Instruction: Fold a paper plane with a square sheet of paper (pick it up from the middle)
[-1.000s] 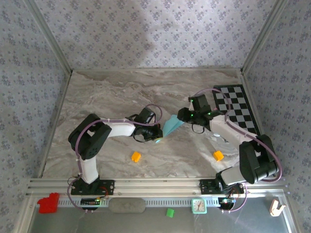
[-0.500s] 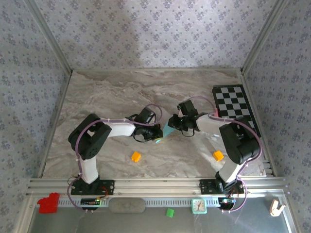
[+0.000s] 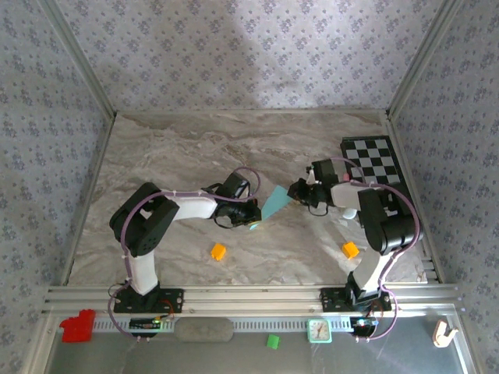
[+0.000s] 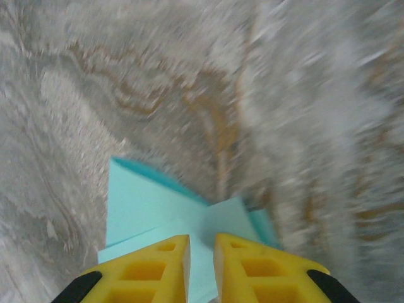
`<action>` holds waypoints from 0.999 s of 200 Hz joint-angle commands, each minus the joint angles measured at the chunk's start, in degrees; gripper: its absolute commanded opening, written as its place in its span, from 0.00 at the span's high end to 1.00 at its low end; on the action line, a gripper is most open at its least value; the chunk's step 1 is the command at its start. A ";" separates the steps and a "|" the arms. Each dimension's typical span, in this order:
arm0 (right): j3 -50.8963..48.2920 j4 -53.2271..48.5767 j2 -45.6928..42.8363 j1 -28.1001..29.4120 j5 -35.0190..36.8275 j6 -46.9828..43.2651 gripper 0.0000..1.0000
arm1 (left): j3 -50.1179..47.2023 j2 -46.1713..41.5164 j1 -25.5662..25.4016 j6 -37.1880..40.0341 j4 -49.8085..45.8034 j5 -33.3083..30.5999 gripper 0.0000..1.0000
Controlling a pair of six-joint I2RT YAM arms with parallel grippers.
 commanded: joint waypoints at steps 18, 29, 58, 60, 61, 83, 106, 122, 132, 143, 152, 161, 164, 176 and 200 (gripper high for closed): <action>3.94 -6.17 2.26 -5.79 6.45 -5.08 0.79 | -0.88 1.66 -0.26 -0.09 -7.77 -0.84 1.00; 5.45 -8.63 0.85 -5.99 7.84 -6.14 0.79 | -0.49 1.73 -0.33 0.06 -7.64 -0.63 1.00; 6.01 -13.31 -8.70 -5.83 11.68 -7.82 0.78 | -0.01 1.91 -0.29 0.20 -7.75 -0.69 1.00; 5.94 -13.69 -9.39 -5.78 11.96 -7.89 0.78 | 0.04 1.93 -0.32 0.24 -7.76 -0.68 1.00; 5.93 -13.87 -9.72 -5.77 12.02 -7.90 0.78 | 0.01 1.89 -0.32 0.26 -7.72 -0.63 1.00; 4.93 -16.76 -16.19 -4.36 12.35 -8.20 0.76 | 0.23 2.10 -0.29 0.28 -7.50 -0.49 1.00; 4.23 -17.95 -18.92 -0.61 8.83 -6.41 0.77 | 0.39 2.18 -0.33 0.37 -7.42 -0.46 1.00; 2.95 -15.58 -18.76 2.72 4.99 -2.86 0.78 | 0.59 2.34 -0.33 0.45 -7.27 -0.25 1.00; 2.07 -13.16 -17.89 4.82 3.26 0.15 0.80 | 0.67 2.38 -0.31 0.40 -7.14 -0.16 1.00; 1.39 -9.89 -16.25 7.12 1.57 3.09 0.82 | 0.63 2.35 -0.33 0.37 -6.98 -0.01 1.00; 1.35 -8.09 -14.71 8.89 0.68 4.91 0.83 | 0.67 2.29 -0.33 0.23 -6.94 0.03 1.00; 1.67 -6.44 -12.77 10.76 0.49 6.09 0.84 | 0.68 2.24 -0.28 0.28 -6.83 0.03 1.00; 1.92 -6.04 -12.05 11.37 0.48 6.40 0.84 | 0.61 2.21 -0.25 0.29 -6.84 0.03 1.00; 2.78 -5.29 -9.57 13.09 0.46 7.07 0.85 | 0.74 2.13 -0.31 0.28 -6.89 0.15 1.00; 3.19 -3.58 -4.72 14.88 0.51 8.58 0.86 | 0.83 1.93 -0.32 0.20 -6.84 0.25 1.00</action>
